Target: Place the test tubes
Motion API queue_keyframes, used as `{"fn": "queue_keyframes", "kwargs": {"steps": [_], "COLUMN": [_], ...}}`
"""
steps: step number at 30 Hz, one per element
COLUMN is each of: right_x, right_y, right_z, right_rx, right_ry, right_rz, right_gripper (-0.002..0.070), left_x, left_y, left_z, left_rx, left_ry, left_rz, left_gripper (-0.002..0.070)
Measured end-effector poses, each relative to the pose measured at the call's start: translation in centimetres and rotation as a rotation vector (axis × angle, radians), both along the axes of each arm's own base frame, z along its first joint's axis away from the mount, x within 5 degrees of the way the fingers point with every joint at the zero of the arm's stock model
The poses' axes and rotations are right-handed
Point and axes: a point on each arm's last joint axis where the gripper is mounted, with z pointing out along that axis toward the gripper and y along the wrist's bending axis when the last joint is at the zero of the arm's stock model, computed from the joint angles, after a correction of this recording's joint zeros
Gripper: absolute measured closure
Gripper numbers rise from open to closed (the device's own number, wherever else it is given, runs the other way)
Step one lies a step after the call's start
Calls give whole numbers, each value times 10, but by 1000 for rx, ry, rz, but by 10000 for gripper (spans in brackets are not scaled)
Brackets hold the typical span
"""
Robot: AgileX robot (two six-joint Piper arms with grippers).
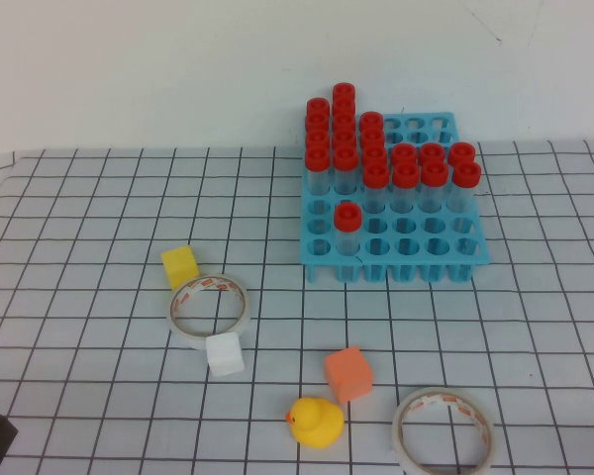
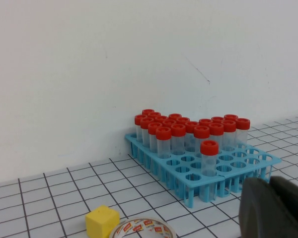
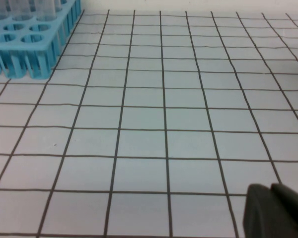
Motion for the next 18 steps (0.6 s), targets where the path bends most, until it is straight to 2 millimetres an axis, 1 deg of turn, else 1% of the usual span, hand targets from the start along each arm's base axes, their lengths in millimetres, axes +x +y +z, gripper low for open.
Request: {"fn": "queue_keyframes", "kwargs": {"steps": [13, 15, 18], "right_x": [0, 0, 0], "right_y": [0, 0, 0], "right_z": [0, 0, 0], "right_rx": [0, 0, 0], "right_ry": [2, 2, 2], "right_rz": [0, 0, 0], "right_gripper": [678, 678, 678], "left_x": [0, 2, 5], "left_y": [1, 3, 10], "left_z": [-1, -5, -20], "left_rx": [-8, -46, -66], "left_ry": [12, 88, 280], "left_rz": [6, 37, 119], "left_gripper": [676, 676, 676]}}
